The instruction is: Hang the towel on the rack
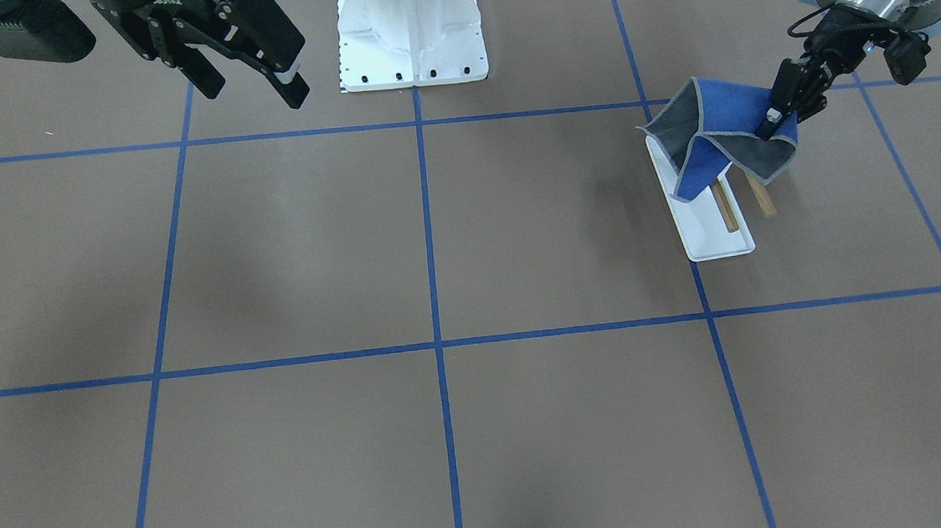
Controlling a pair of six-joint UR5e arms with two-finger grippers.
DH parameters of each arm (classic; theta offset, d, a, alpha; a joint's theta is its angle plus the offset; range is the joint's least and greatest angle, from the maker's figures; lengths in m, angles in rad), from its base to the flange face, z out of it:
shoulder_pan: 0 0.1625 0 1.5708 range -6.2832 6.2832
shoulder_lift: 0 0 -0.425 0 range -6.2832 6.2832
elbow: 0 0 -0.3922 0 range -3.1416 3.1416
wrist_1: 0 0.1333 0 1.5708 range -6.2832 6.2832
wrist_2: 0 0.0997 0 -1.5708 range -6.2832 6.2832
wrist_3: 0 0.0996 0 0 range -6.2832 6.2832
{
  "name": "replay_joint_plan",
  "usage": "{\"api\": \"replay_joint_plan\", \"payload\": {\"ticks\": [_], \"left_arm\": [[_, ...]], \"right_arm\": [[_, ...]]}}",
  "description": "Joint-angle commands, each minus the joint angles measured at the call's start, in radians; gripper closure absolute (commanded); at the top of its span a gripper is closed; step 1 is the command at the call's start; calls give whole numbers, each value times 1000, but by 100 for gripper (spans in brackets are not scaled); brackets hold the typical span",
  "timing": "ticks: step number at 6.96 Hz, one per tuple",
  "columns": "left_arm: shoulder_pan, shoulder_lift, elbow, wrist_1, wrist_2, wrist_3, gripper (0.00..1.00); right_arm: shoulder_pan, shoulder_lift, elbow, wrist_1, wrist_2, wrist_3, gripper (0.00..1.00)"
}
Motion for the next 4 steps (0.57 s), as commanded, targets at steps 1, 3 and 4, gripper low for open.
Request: {"api": "replay_joint_plan", "payload": {"ticks": [1,3,4], "left_arm": [[-3,1,2,1,1,-40,100],[-9,-2,1,3,3,-100,26],[-14,1,5,3,3,-100,7]], "right_arm": [[0,0,0,0,0,0,0],[0,-2,0,0,0,0,0],[0,-2,0,0,0,0,0]]}}
